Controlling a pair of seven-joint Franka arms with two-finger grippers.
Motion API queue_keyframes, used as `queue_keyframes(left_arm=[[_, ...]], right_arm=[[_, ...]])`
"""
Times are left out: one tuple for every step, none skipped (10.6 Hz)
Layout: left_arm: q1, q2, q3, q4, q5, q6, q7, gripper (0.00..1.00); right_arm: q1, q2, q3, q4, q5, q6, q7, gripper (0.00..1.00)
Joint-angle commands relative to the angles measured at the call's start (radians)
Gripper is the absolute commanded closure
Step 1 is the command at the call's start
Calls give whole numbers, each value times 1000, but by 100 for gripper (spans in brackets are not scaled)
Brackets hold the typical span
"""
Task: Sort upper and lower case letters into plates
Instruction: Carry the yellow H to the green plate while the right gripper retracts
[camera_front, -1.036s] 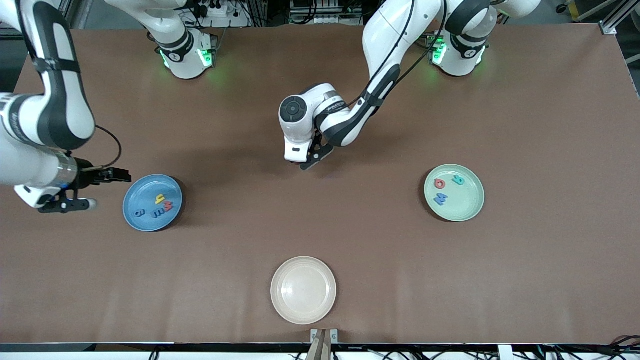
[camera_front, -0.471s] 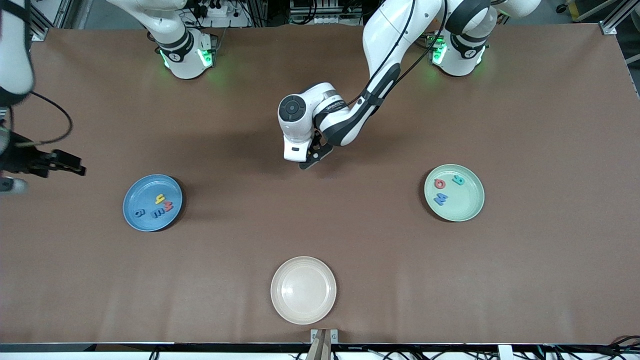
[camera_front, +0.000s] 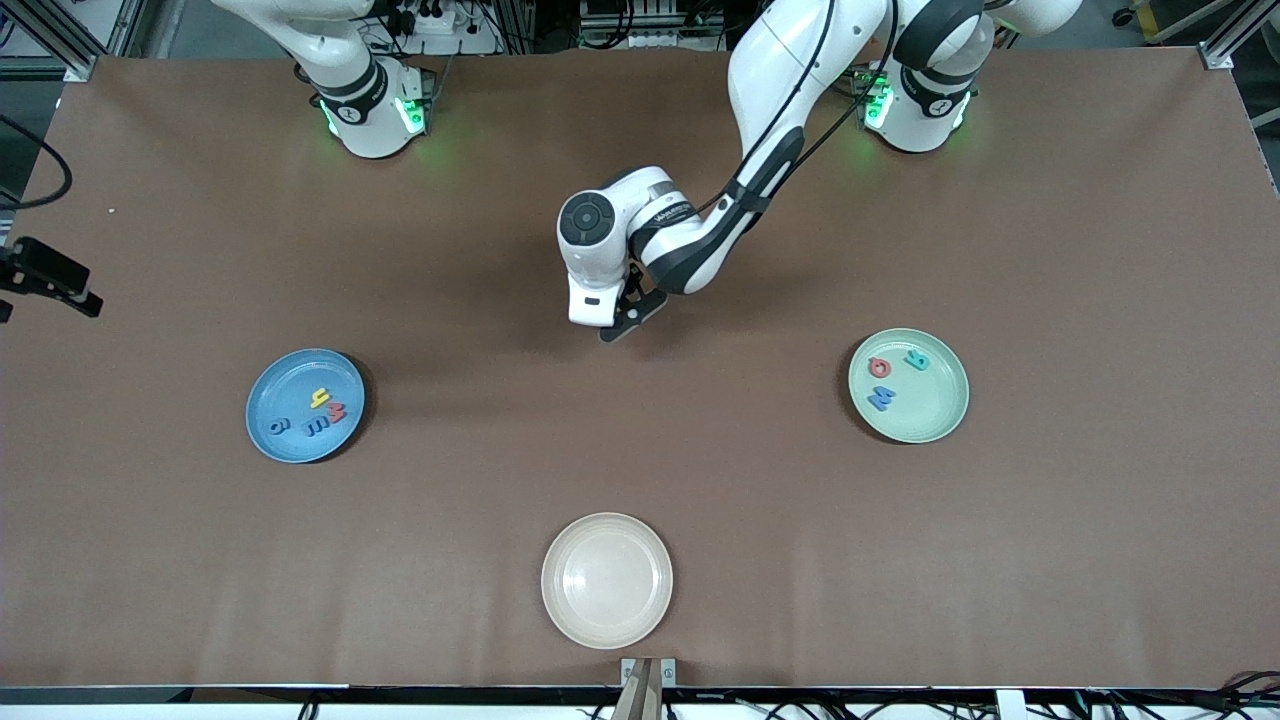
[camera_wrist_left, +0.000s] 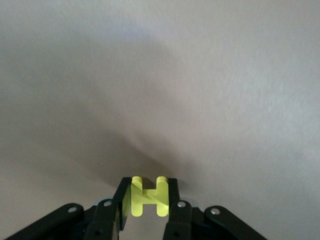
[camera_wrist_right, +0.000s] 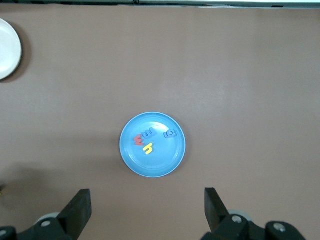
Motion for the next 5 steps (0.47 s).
queue_keyframes(left_arm=[[86,-84,-51,-29,-31,-128,95,100],[116,-124,-68,-46,-32,-179,150,100],[141,-162,-68,-66,-51,-217,187,100],[193,-226,-82,-139,-62,-239,256,100],[257,-310,-108,-240,-64,-239,354,100]], right_arm=[[61,-29,11,2,-106,-17,143,0],[61,-29,22,5,-108,-19,153,0],[63,-26,25,8,-102,-20,151,0],[63,-26,25,9,-97,-31,145,0],[64,-29,28,12,-97,-61,145,0]])
